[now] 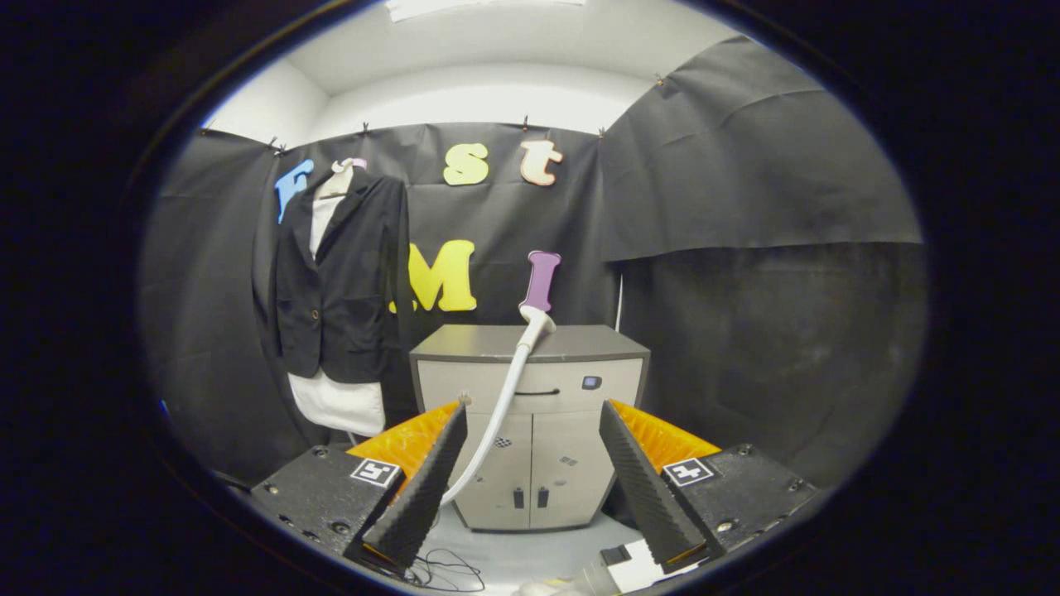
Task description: Iron the clothes twice with a garment steamer, once on the left side and once on the right side.
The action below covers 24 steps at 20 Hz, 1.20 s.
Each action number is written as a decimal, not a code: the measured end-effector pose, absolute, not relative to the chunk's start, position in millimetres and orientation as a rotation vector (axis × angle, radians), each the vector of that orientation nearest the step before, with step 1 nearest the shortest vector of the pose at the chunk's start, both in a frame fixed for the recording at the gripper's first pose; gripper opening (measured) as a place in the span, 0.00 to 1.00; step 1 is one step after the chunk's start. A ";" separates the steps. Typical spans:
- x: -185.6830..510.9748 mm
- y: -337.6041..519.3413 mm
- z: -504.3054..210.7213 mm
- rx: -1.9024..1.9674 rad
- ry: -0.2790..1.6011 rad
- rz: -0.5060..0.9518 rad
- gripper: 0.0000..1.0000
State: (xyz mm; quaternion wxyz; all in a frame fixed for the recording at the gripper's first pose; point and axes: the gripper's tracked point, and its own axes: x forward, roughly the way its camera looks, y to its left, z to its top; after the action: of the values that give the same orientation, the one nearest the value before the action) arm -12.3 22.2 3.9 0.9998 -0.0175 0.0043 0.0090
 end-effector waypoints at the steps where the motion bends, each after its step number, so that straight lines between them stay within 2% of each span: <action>1: -11.4 21.5 4.5 -0.027 0.013 0.012 1.00; 7: 9.1 12.2 17.5 0.005 0.040 -0.011 1.00; 12: 54.6 0.8 32.4 0.027 0.076 -0.033 1.00; 19: 164.3 -8.2 43.7 0.036 0.166 -0.018 1.00; 24: 256.4 2.8 48.5 0.043 0.215 0.052 0.99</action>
State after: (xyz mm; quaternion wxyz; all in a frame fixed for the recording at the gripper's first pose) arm 256.4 2.8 48.5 0.9936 0.0217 0.1074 0.0258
